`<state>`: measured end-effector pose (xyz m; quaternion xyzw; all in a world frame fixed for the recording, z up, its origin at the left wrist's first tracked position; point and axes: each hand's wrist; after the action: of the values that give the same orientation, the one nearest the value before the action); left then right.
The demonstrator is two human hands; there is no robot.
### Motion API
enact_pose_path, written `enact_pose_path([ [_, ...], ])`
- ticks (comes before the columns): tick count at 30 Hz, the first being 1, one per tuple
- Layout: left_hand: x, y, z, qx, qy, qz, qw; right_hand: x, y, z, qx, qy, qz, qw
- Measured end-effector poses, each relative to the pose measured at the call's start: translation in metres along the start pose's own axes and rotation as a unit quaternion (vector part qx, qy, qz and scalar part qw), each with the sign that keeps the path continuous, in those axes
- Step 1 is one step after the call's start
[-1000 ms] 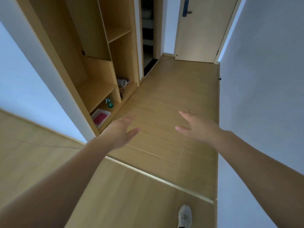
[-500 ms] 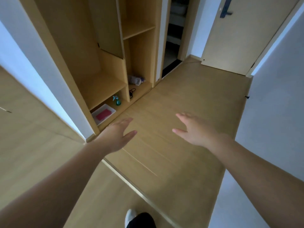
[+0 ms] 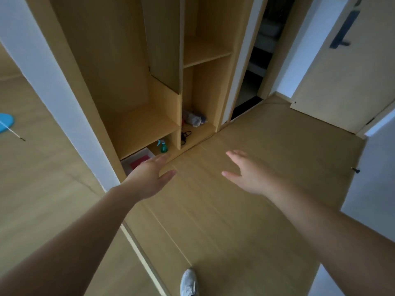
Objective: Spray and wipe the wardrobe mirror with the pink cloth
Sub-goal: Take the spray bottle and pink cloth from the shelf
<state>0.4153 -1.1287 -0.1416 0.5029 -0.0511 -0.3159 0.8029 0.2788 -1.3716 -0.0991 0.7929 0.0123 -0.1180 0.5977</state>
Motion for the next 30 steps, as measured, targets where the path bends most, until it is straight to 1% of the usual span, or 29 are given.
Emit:
enact_pose_path([
  [5,0.064,0.022,0.000,0.009,0.022,0.020,1.000,0.079,0.024,0.022,0.000,0.021,0.012,1.000],
  [7,0.080,0.029,-0.003,0.012,0.031,0.019,0.999,0.104,0.029,0.027,-0.005,0.037,0.005,0.999],
  [12,0.116,0.037,-0.014,0.031,0.055,0.046,0.997,0.161,0.045,0.040,0.001,0.071,-0.001,0.997],
  [16,0.142,0.039,-0.013,0.040,0.086,0.067,0.993,0.211,0.051,0.053,-0.010,0.116,-0.008,0.993],
  [21,0.187,0.039,-0.007,0.013,0.122,0.094,0.988,0.282,0.061,0.081,-0.009,0.173,-0.023,0.985],
  [26,0.232,0.040,0.015,0.015,0.188,0.105,0.976,0.348,0.084,0.111,-0.032,0.230,-0.060,0.971],
  [30,0.255,0.044,0.029,0.007,0.247,0.127,0.961,0.397,0.100,0.124,-0.070,0.278,-0.067,0.956],
])
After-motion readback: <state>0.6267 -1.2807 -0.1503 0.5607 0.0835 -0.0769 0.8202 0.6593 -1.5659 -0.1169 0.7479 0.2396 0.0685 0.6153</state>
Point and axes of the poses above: each hand's wrist, its own x-axis towards the middle knuckle, its own y-axis out of the back of the hand, z = x × y, and after that the axes turned 9 degrees about y, right-handed
